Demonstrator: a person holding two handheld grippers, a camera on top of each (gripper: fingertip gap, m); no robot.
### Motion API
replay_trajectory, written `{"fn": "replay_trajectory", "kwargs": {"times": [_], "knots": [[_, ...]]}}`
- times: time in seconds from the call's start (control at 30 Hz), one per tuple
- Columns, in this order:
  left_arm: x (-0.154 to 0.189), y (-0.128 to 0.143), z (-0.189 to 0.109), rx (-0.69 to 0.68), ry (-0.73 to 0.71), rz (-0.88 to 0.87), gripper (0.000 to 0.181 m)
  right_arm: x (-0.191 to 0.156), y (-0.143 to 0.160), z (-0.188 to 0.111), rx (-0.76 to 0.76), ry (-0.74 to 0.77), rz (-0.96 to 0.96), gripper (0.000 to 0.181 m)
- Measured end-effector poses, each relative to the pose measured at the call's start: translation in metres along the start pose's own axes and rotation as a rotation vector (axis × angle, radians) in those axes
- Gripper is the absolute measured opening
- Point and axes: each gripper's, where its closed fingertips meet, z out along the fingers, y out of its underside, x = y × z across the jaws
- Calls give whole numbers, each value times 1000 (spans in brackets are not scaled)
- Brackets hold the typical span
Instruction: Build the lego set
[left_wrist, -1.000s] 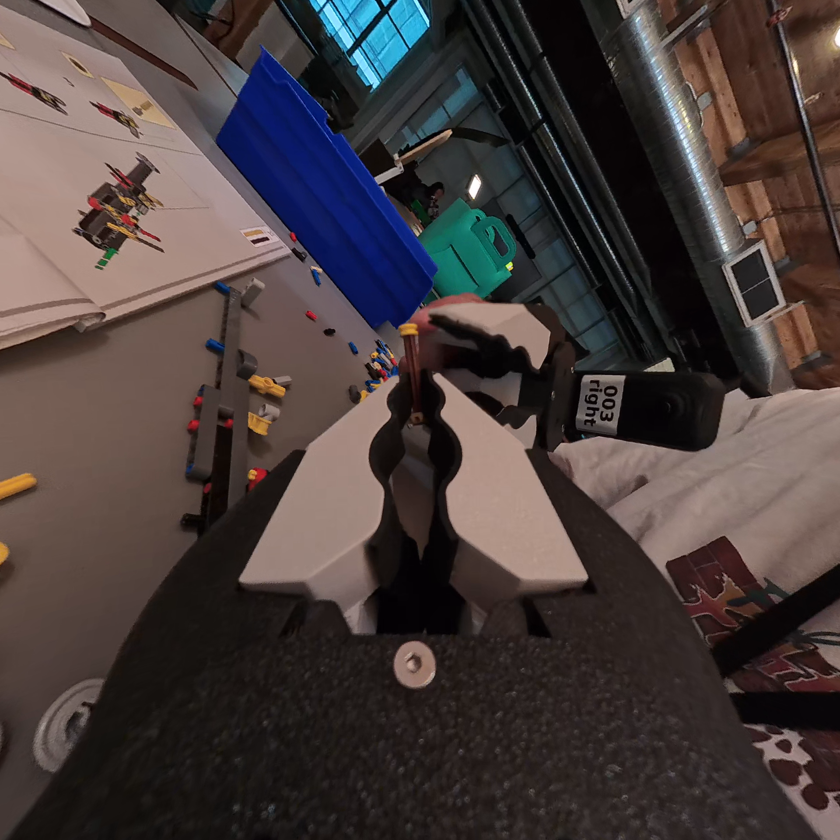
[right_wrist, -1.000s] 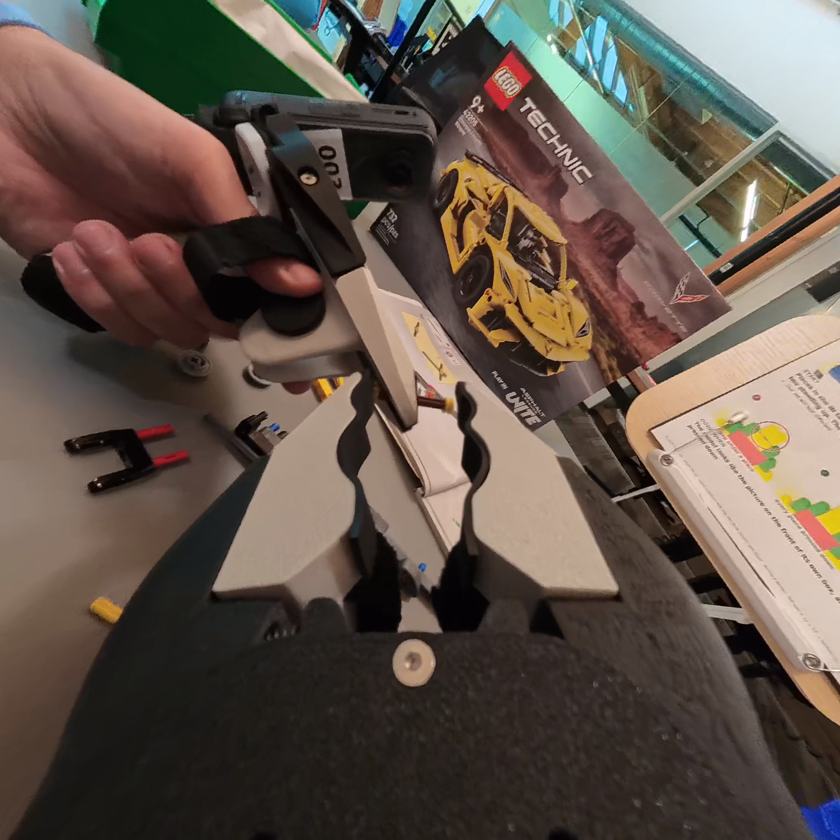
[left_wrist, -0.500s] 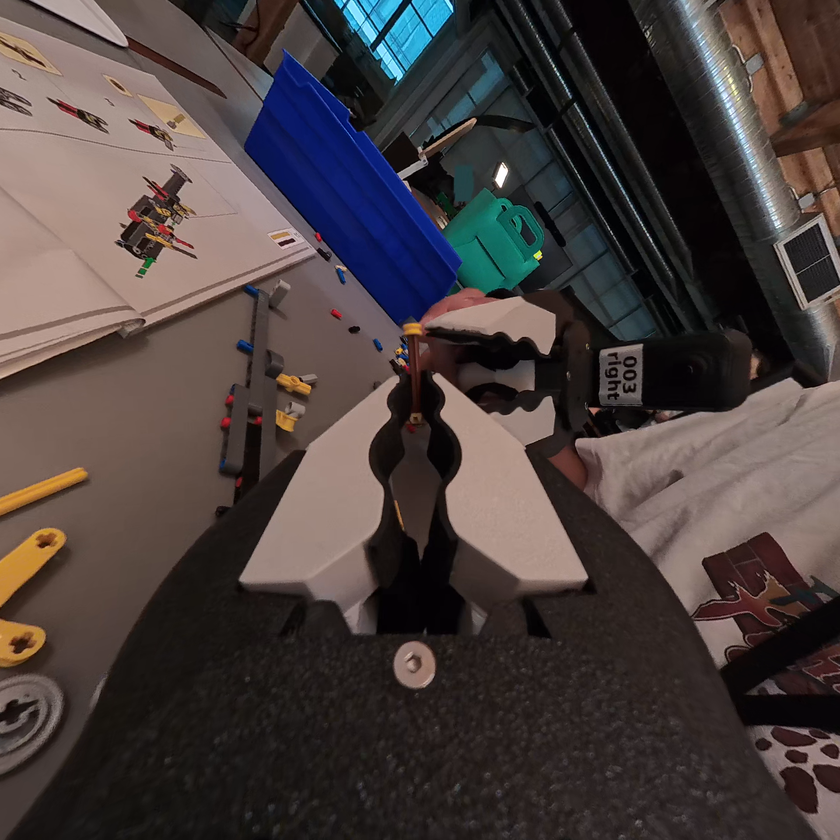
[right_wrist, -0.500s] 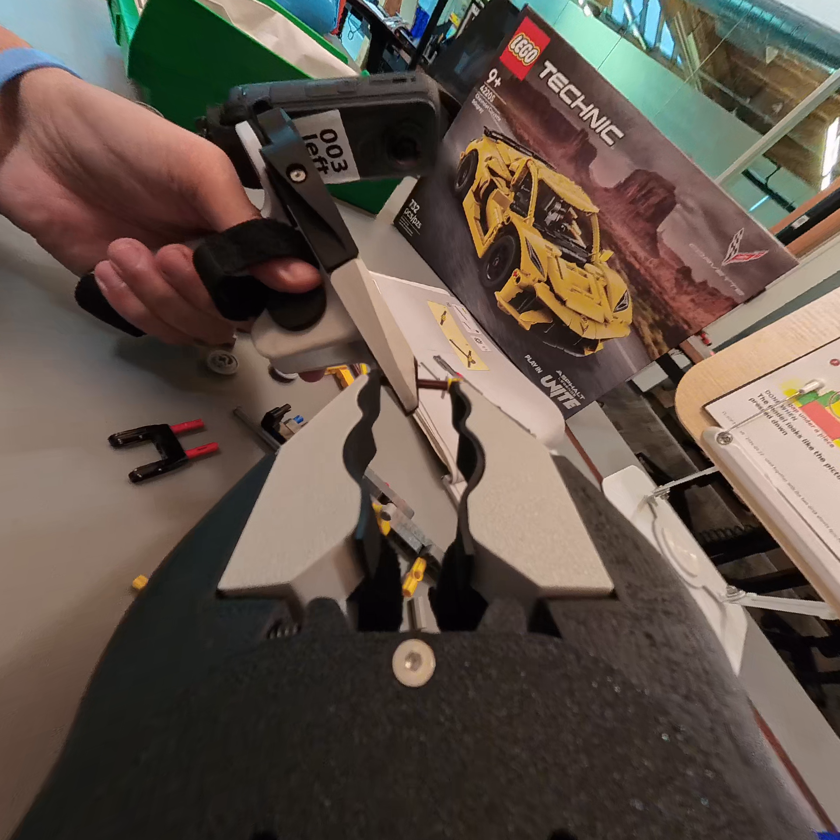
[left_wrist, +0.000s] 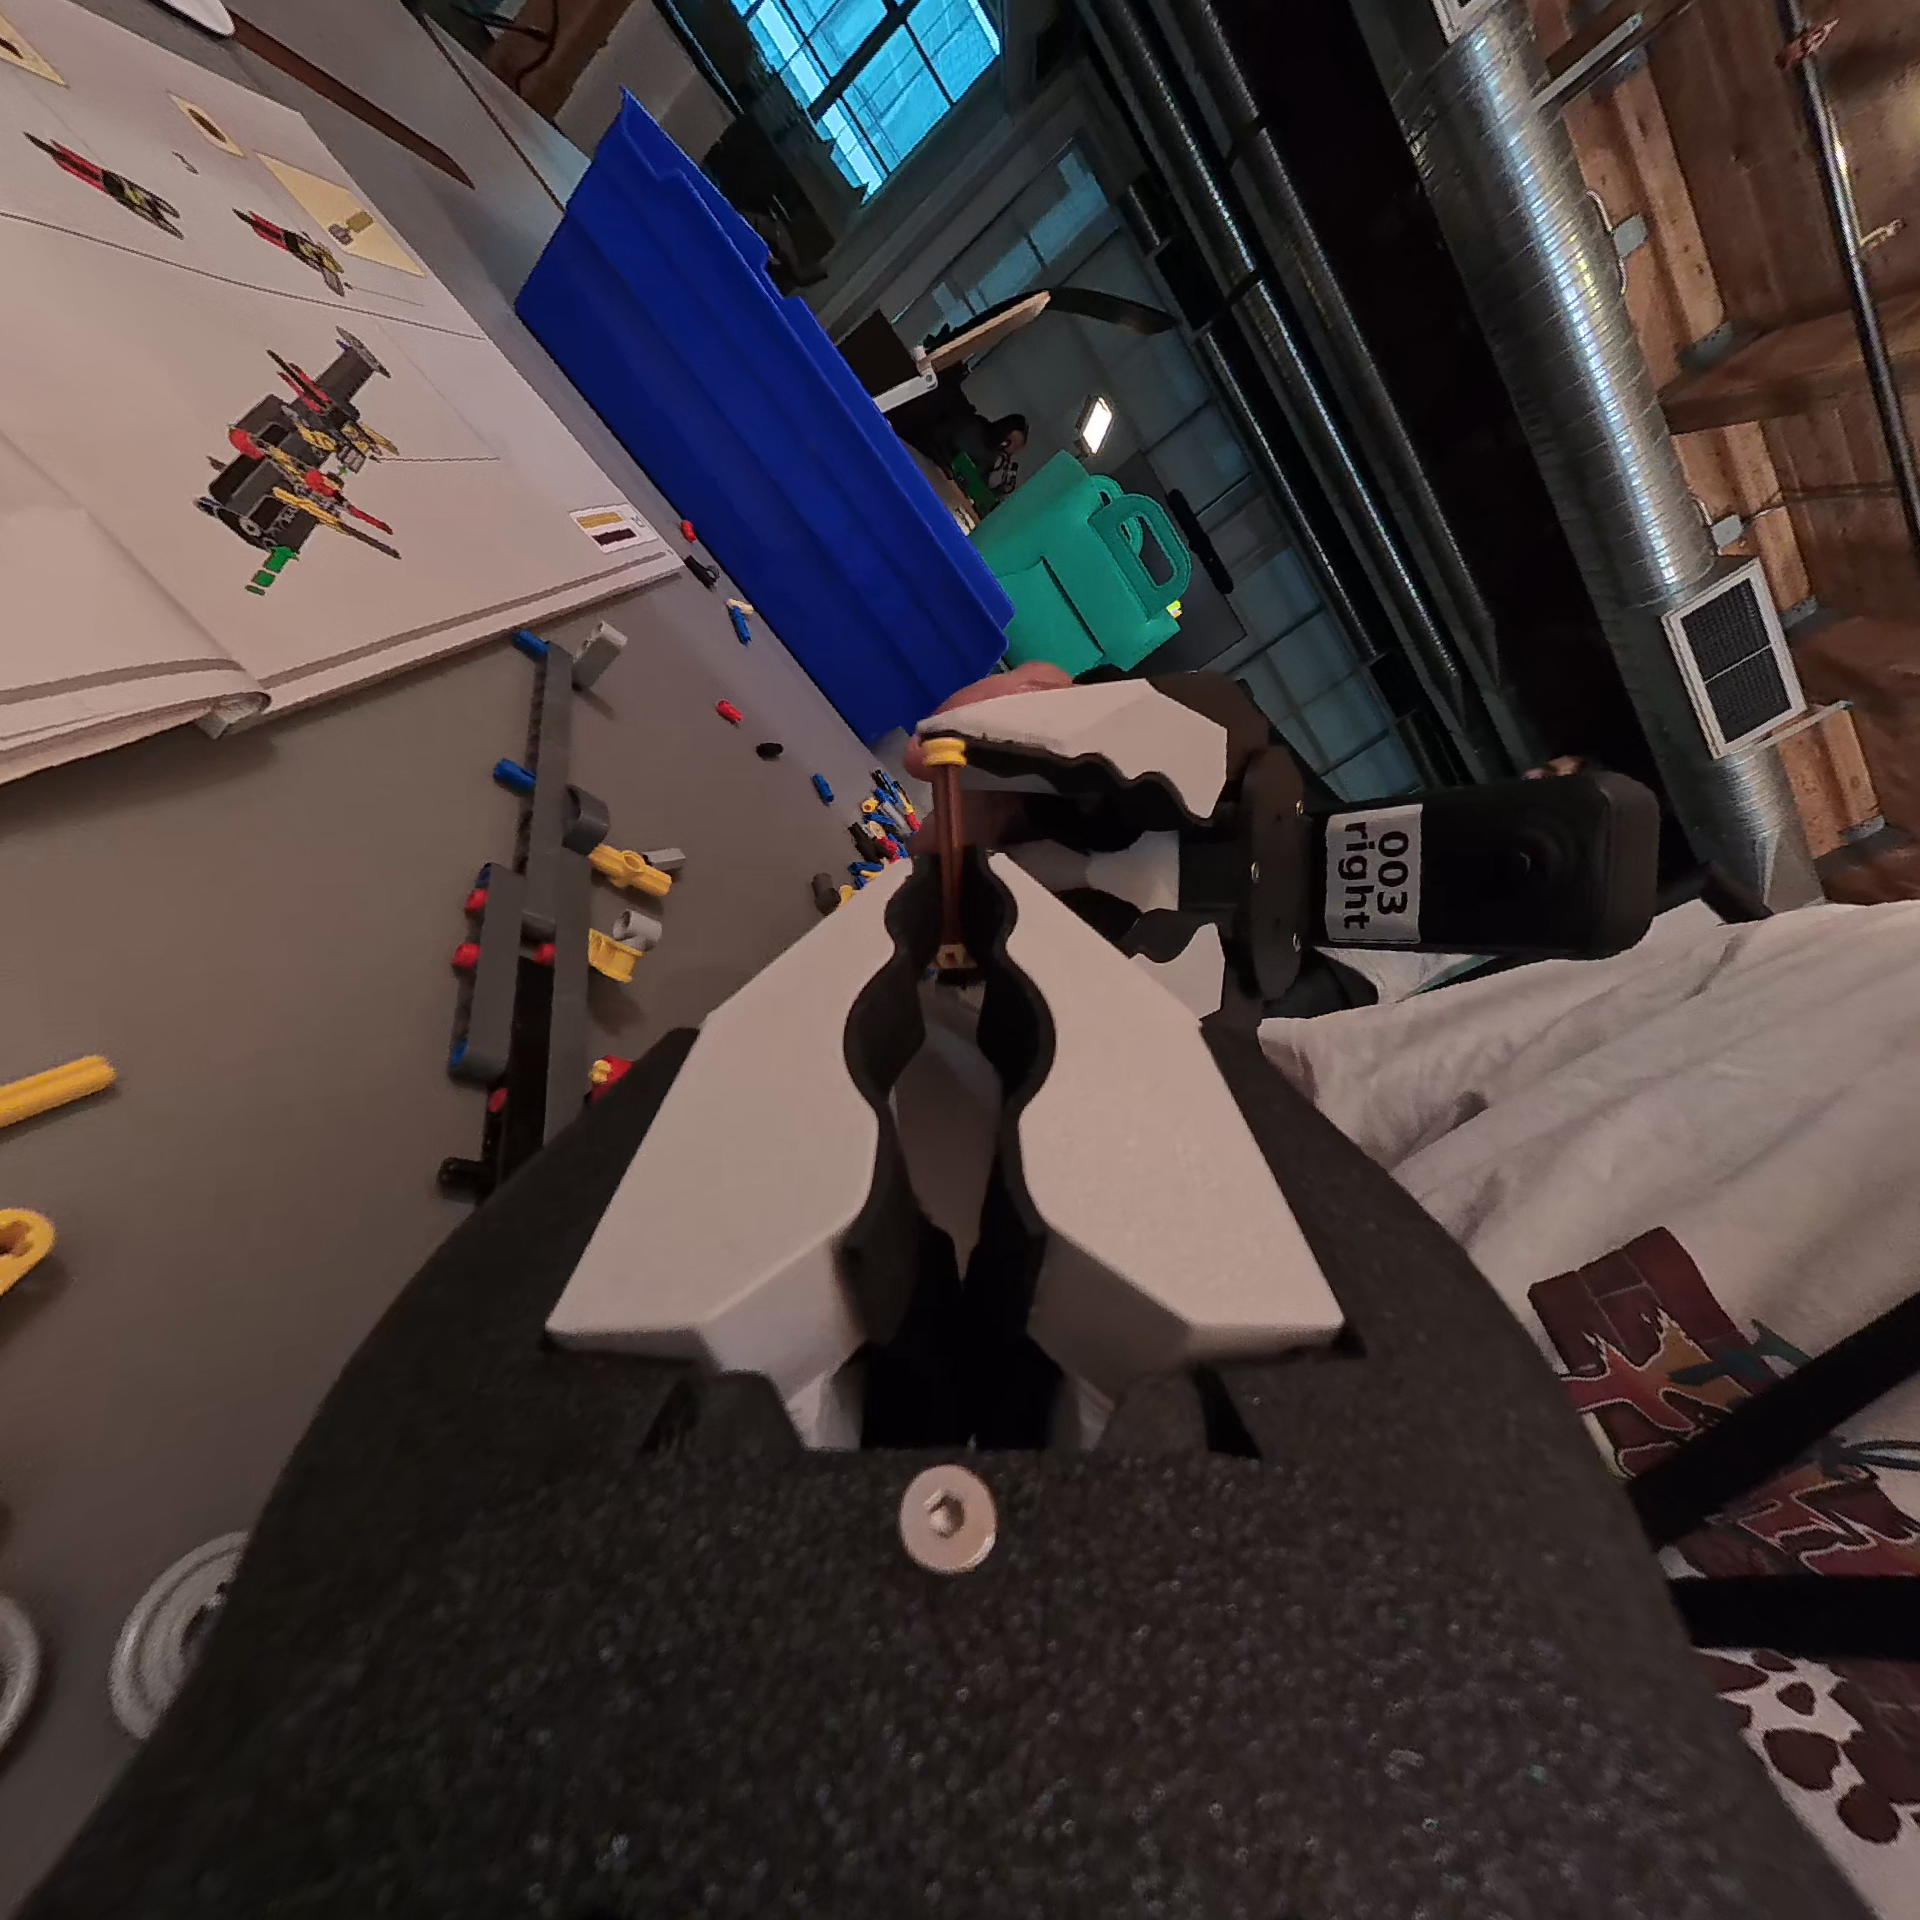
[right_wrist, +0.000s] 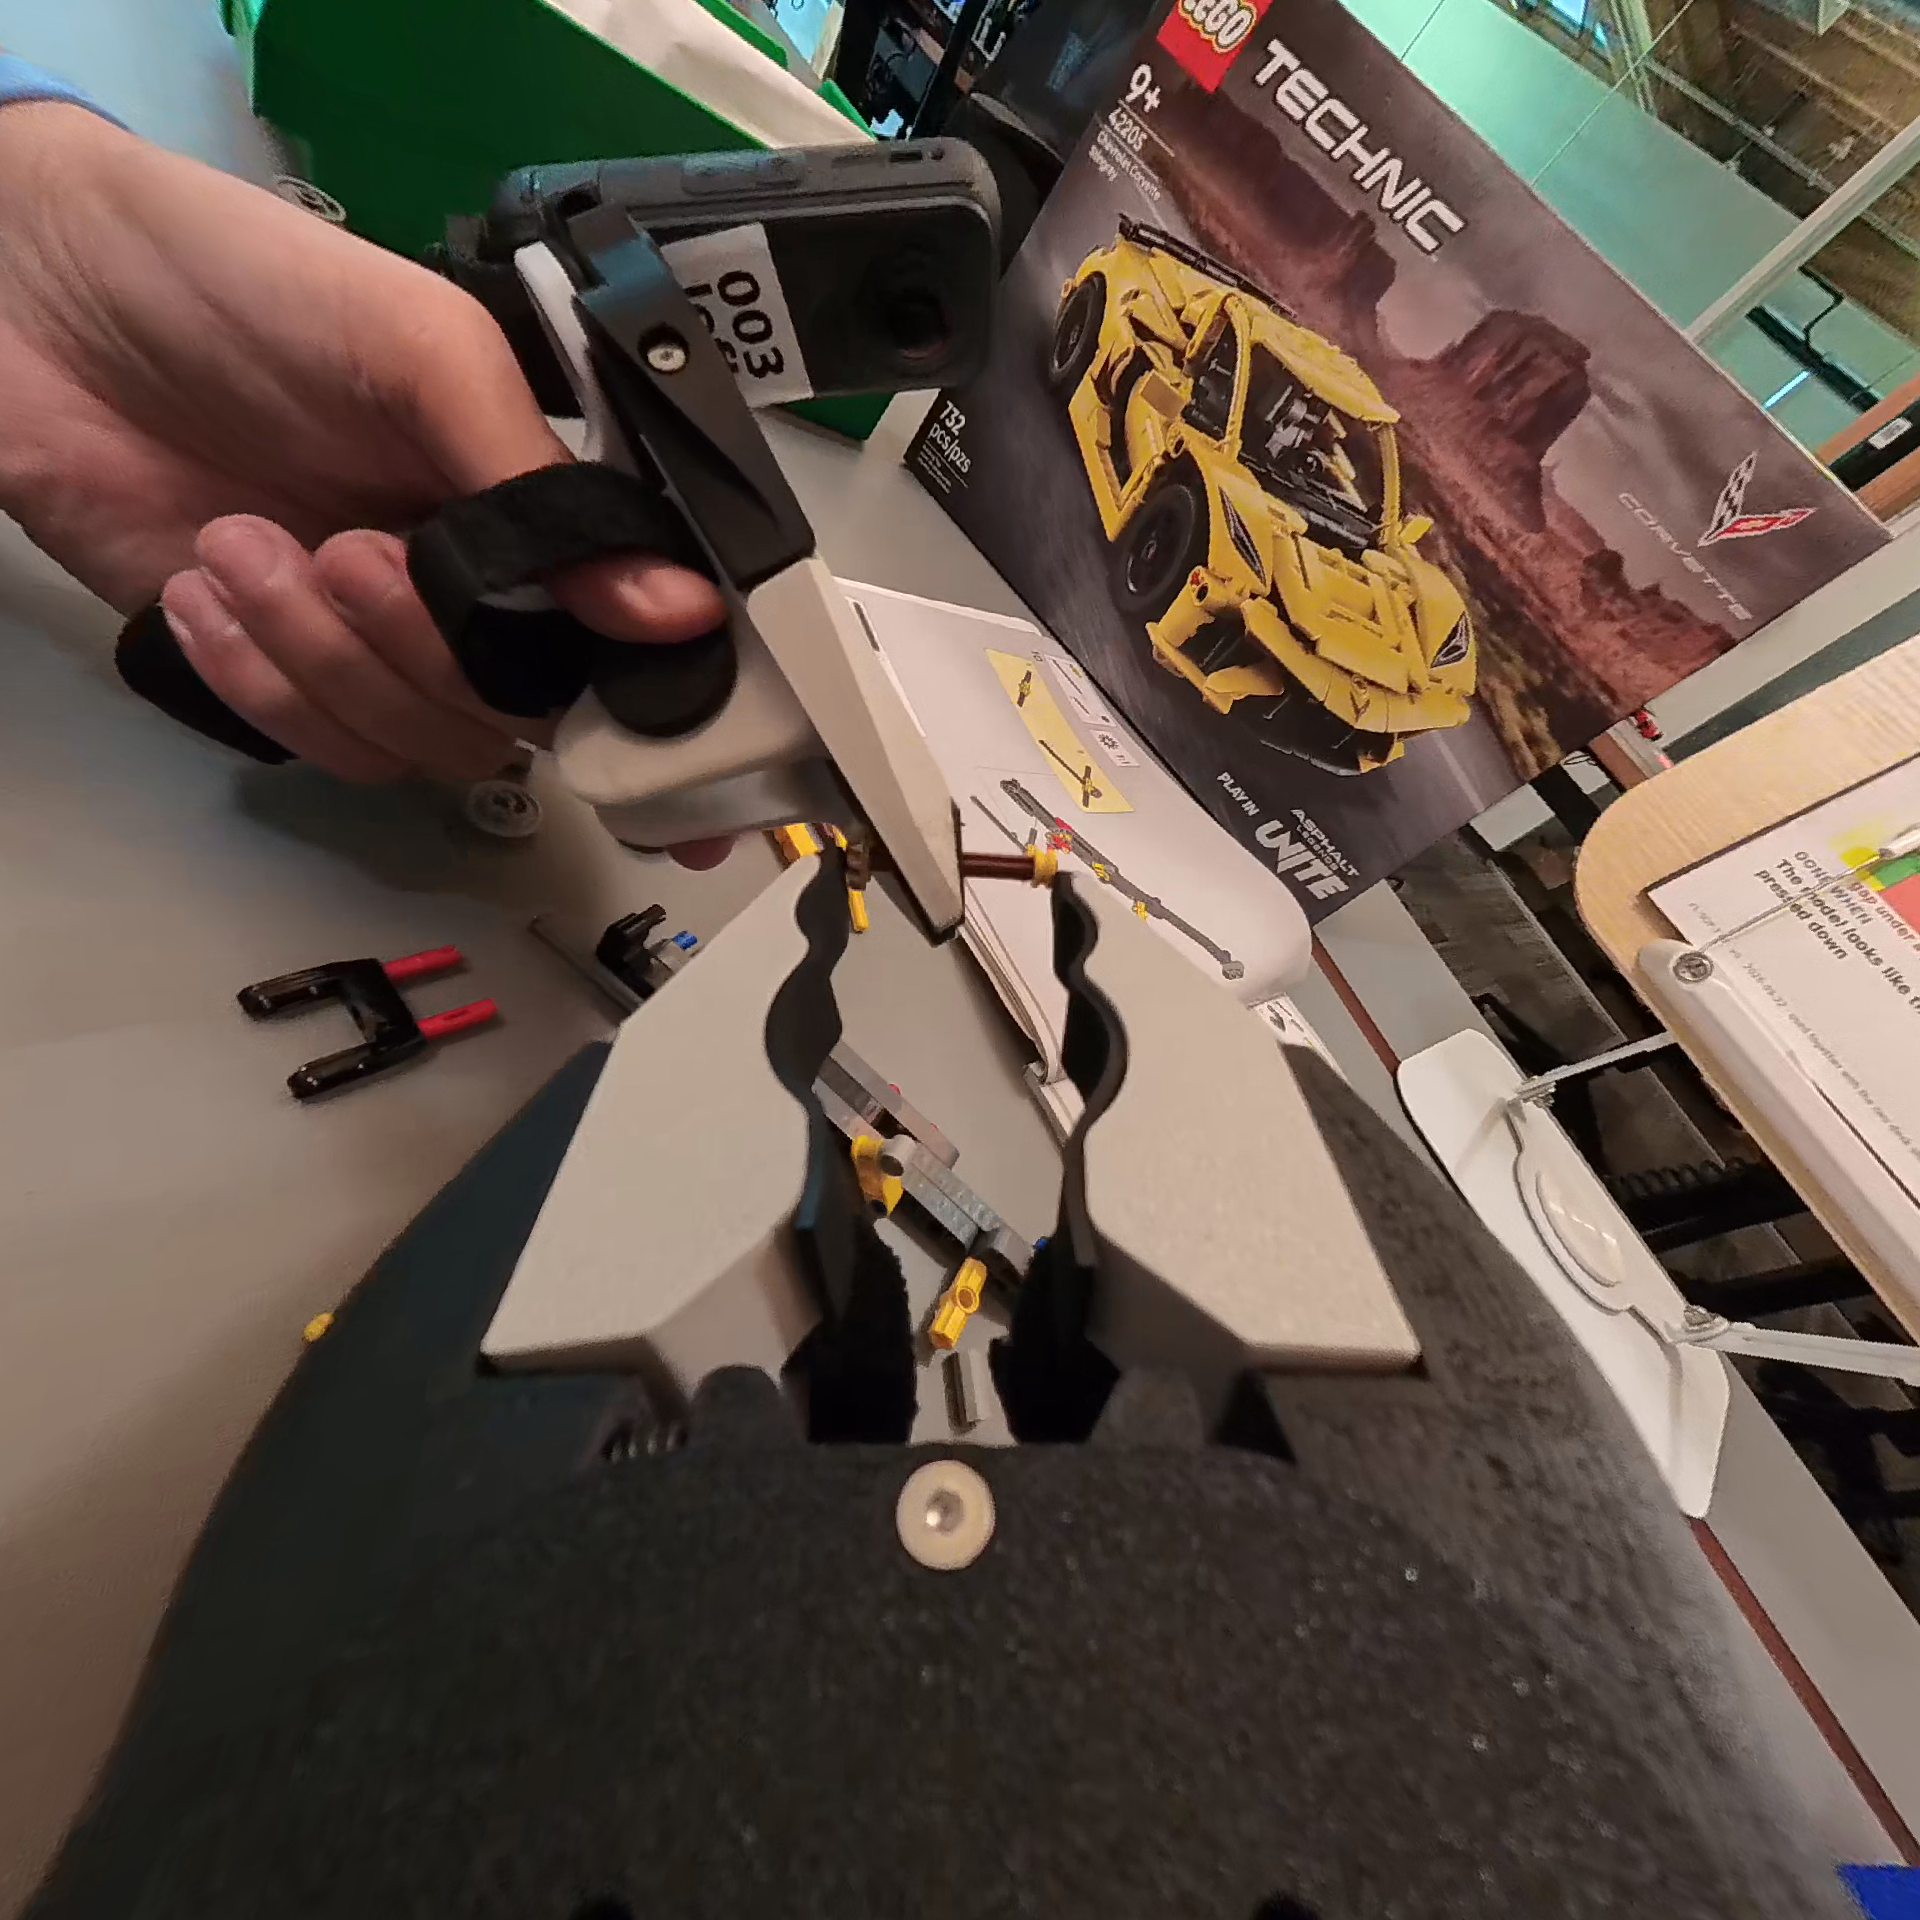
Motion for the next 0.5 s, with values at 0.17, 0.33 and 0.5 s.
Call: {"fn": "replay_trajectory", "kwargs": {"times": [0.17, 0.33, 0.5], "knots": [[-1, -1, -1, 5, -6, 3, 2, 1, 0, 1, -1, 9, -14, 39], [0, -1, 0, 4, -3, 2, 2, 0, 0, 0, -2, -1, 2, 38], [0, -1, -1, 9, -4, 2, 2, 1, 0, 0, -16, -6, 6, 38]]}}
